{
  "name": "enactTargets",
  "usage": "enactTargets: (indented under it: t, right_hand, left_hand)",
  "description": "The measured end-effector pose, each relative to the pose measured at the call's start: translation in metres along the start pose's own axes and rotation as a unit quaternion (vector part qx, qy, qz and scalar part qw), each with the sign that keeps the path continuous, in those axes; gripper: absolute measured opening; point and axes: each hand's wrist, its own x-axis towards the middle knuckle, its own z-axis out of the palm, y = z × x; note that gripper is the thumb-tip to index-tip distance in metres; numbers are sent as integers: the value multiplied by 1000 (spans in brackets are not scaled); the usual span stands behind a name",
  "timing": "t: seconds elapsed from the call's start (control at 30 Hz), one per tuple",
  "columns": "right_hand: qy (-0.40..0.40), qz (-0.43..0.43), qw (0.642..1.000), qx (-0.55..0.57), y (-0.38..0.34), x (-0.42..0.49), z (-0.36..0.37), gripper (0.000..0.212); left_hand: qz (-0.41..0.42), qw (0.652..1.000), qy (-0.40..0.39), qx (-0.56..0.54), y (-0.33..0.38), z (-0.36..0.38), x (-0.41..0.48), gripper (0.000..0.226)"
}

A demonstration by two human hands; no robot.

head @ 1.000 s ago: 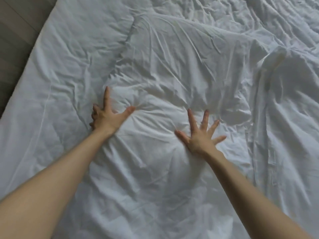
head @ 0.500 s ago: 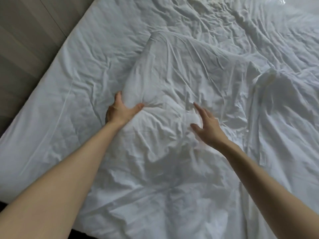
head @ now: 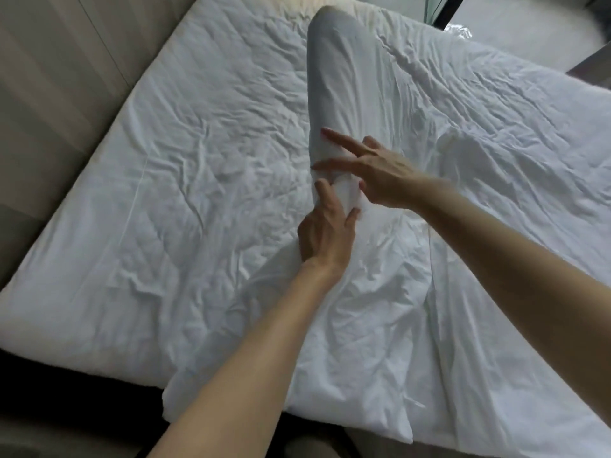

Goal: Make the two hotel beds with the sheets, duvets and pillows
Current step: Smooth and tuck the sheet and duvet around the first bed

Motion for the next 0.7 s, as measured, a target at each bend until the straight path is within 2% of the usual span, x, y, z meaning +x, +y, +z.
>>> enactTargets:
  t: [0.1, 0.17, 0.23, 0.27, 0.33, 0.37, 0.43, 0.57, 0.7]
  right_hand:
    - [-33, -2, 997, -72, -2, -29, -8, 59]
    - [-34, 5, 996, -77, 2, -45, -1, 53]
    - [-40, 17, 997, -58, 4, -58, 10, 48]
    - [-37, 30, 998, -48, 3, -63, 16, 44]
    - [-7, 58, 998, -28, 3, -73, 28, 35]
    - [17, 67, 997, -20, 4, -76, 33, 32]
    - [53, 70, 996, -17, 7, -82, 38, 31]
    - [81, 28, 996, -2, 20, -94, 37, 40]
    - [121, 1, 993, 13, 61, -132, 50, 43]
  left_hand:
    - [25, 1000, -13, -14, 10, 8, -30, 56]
    - [42, 996, -22, -71, 12, 10, -45, 48]
    - [50, 992, -62, -102, 9, 12, -53, 46]
    - [53, 991, -87, -83, 5, 12, -54, 50]
    - [36, 991, -122, 47, -8, 11, -52, 69]
    - [14, 984, -136, 115, -15, 9, -53, 80]
    - [-20, 968, -169, 182, -30, 2, -57, 89]
    - [20, 962, -193, 194, -35, 4, -64, 65]
    - [-3, 968, -204, 144, 11, 26, -73, 51]
